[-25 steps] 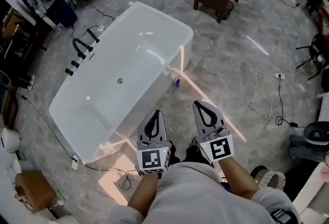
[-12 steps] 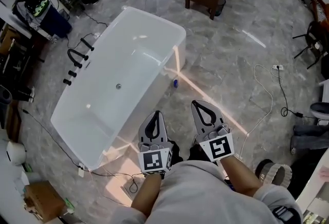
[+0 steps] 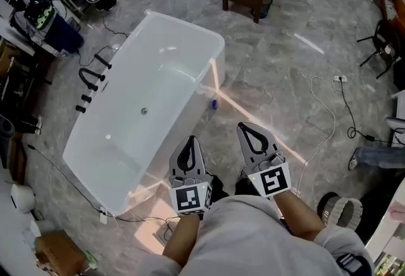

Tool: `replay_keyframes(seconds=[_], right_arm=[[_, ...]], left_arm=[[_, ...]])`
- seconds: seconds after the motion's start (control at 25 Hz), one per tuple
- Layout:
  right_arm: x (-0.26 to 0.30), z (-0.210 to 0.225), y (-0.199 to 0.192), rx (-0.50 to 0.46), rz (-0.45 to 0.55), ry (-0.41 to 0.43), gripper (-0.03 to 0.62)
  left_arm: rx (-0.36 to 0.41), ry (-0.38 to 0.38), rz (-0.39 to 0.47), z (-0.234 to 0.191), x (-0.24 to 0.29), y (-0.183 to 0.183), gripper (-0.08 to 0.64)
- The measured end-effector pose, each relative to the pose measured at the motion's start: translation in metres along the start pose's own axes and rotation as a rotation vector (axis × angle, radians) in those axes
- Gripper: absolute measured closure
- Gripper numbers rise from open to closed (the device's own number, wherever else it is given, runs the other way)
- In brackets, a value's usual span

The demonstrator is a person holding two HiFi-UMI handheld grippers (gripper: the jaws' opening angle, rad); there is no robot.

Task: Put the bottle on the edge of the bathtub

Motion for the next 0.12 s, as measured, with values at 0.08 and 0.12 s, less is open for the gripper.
replay_keyframes(seconds=[0.08, 0.12], right_arm=[[0.0026, -0.0001, -0.0006, -0.005, -0.004, 0.0, 0.588], [0.0043, 0.0, -0.0007, -0.008, -0.006, 0.001, 0.588]], left_arm=[[0.001, 0.002, 0.005, -0.003, 0.0022, 0.0002, 0.551], [0.002, 0.004, 0.008, -0.0047, 0.0035, 0.0004, 0.551]])
Point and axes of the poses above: the fingertips, and each gripper's own axes: x forward along the fingers, z to its right, y out of its top, the point moved 1 cm from there along -x, backward along the fingers, and after that the axes turned 13 degrees about x, right-handed, at the moved point
